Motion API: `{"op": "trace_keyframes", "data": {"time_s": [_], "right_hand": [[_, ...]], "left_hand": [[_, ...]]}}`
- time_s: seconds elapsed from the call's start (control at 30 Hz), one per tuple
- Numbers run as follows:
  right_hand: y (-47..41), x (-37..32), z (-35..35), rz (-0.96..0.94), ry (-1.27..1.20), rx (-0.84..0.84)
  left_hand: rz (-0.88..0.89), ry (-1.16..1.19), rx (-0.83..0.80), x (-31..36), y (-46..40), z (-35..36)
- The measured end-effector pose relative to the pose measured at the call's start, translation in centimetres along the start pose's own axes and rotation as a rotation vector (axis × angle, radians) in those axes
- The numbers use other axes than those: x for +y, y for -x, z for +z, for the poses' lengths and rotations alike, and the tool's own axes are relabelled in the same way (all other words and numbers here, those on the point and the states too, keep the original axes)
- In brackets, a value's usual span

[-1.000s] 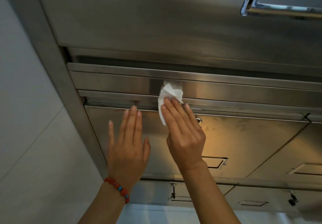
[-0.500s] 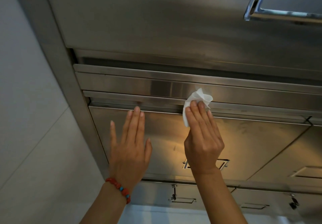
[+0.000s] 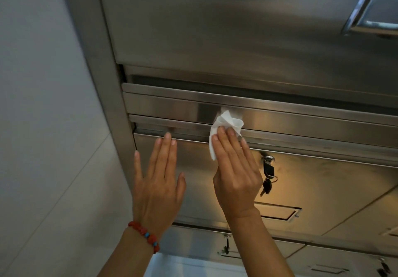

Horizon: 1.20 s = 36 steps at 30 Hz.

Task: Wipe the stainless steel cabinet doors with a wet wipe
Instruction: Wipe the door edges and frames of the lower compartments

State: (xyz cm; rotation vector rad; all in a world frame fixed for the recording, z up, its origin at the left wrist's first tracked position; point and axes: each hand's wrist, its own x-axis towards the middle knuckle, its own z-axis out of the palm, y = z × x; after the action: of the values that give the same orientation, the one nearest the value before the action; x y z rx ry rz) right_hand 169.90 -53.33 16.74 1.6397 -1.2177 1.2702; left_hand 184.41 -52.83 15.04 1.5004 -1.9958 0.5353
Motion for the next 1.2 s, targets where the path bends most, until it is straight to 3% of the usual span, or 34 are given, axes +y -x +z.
{"op": "trace_keyframes", "data": {"time_s": [1.2], "right_hand": [[-2.4,-7.3,4.3,-0.157,-0.063,-0.019]], "left_hand": [[-0.059,0.017,0.037,-3.2,0.3,-0.6]]}}
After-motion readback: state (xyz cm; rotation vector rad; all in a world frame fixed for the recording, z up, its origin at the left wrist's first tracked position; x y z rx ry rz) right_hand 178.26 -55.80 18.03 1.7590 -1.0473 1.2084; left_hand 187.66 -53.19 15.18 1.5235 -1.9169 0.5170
